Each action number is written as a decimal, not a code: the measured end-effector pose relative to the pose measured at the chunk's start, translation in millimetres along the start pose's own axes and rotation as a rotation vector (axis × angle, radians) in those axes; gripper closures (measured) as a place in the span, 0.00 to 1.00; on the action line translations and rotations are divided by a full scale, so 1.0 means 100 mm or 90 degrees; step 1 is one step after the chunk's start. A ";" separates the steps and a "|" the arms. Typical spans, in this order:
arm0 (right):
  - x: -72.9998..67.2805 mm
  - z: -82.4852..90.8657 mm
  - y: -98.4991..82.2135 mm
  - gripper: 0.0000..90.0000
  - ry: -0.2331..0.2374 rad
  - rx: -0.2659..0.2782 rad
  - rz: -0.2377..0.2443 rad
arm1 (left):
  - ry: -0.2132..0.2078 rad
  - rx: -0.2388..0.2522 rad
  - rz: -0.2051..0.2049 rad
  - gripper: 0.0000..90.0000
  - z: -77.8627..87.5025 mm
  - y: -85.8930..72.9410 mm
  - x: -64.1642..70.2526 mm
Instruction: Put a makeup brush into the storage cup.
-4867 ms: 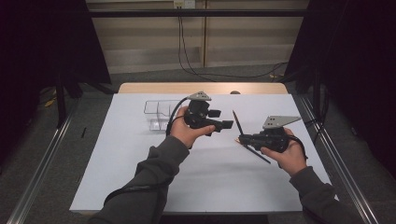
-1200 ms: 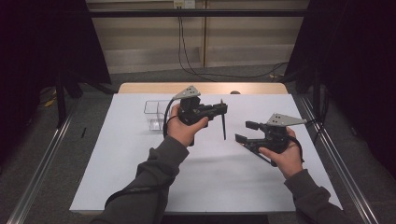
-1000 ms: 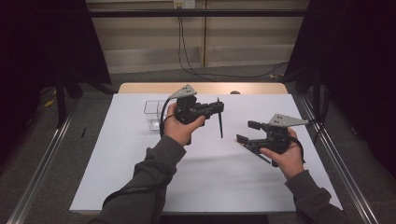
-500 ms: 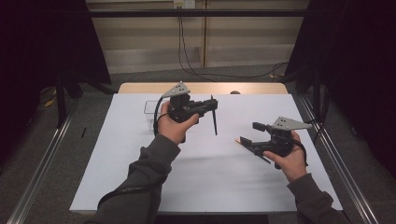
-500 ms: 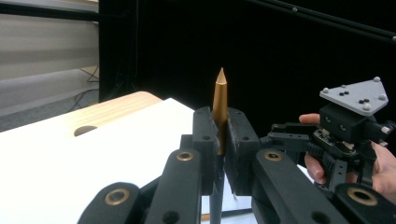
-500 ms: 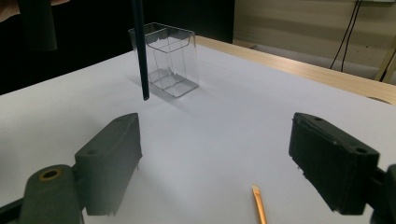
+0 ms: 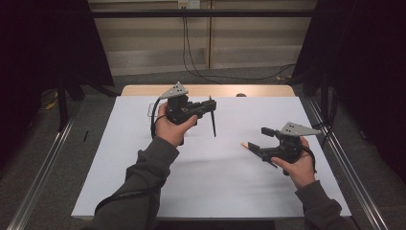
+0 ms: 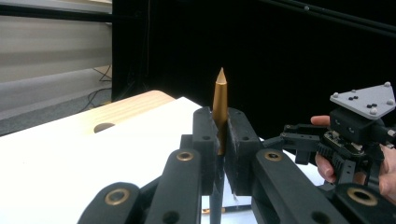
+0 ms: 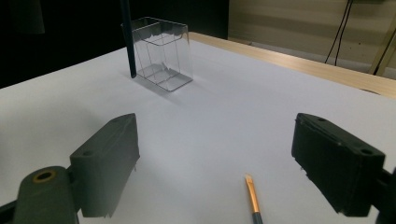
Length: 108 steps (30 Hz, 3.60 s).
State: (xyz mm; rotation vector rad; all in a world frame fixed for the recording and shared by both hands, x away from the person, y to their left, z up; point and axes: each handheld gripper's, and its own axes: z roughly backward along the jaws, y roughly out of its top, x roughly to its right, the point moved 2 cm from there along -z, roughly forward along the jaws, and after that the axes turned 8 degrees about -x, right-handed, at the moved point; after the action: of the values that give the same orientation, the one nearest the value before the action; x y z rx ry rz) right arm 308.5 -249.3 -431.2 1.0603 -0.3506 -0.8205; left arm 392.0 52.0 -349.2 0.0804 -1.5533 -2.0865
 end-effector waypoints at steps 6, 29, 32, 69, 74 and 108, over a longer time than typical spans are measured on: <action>0.01 0.01 0.00 0.15 -0.003 0.007 -0.004 | 0.006 0.005 0.004 0.93 0.04 -0.01 -0.05; 0.06 0.03 -0.06 0.11 0.011 -0.005 -0.008 | 0.037 -0.001 0.009 0.93 0.20 -0.01 -0.20; 0.08 0.03 -0.07 0.11 0.014 -0.003 -0.019 | 0.039 0.003 0.012 0.93 0.21 0.00 -0.22; 0.09 0.05 -0.08 0.11 0.020 -0.010 -0.024 | 0.102 -0.002 0.020 0.93 0.49 0.13 -0.49; 0.10 0.05 -0.09 0.11 0.018 -0.010 -0.023 | 0.100 0.001 0.019 0.93 0.50 0.15 -0.50; 0.09 0.08 -0.08 0.11 0.014 0.011 -0.008 | 0.151 0.000 0.019 0.93 0.65 0.37 -0.66</action>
State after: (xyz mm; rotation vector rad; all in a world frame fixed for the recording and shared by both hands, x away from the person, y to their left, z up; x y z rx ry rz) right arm 305.9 -262.9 -435.1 1.0874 -0.3322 -0.8174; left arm 439.6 130.8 -311.0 0.2912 -1.4039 -1.9736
